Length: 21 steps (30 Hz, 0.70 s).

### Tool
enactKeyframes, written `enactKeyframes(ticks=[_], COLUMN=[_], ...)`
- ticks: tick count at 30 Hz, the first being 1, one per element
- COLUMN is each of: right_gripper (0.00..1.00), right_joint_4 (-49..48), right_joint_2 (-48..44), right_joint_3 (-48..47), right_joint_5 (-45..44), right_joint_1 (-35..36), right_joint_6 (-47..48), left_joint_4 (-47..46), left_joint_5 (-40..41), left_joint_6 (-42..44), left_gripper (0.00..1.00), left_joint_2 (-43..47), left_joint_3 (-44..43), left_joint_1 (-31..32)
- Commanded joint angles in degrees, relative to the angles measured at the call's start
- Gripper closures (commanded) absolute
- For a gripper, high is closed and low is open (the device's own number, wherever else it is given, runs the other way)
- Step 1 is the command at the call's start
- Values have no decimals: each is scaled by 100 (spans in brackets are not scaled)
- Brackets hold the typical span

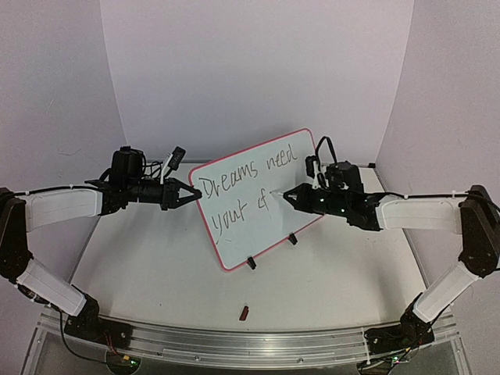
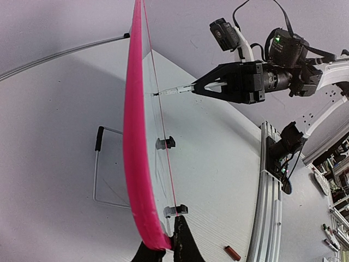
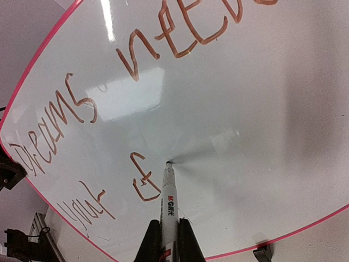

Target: Write a sentence on the whiteboard

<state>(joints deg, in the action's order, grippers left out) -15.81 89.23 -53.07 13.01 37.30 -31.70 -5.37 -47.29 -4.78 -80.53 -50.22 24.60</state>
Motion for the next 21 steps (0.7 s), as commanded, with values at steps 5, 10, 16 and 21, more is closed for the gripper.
enactKeyframes(ticks=[5,10,16,21], right_gripper=[100,100,100,100], right_joint_4=[-269,-266,-259,-247], right_joint_2=[135,217,228,138], right_joint_3=[-343,-340,-196,8], right_joint_5=[138,263,392,397], right_joint_1=[-63,-61,-64,-59], right_joint_6=[89,82,47,7], left_joint_4=[422,422,422,421], left_joint_5=[219,219,220,213], left_joint_6=[691,690,696,690], left_gripper=[100,100,100,100], left_joint_2=[-85,-86,-94,-111], left_joint_3=[6,4,7,-1], left_joint_1=[105,107,107,106])
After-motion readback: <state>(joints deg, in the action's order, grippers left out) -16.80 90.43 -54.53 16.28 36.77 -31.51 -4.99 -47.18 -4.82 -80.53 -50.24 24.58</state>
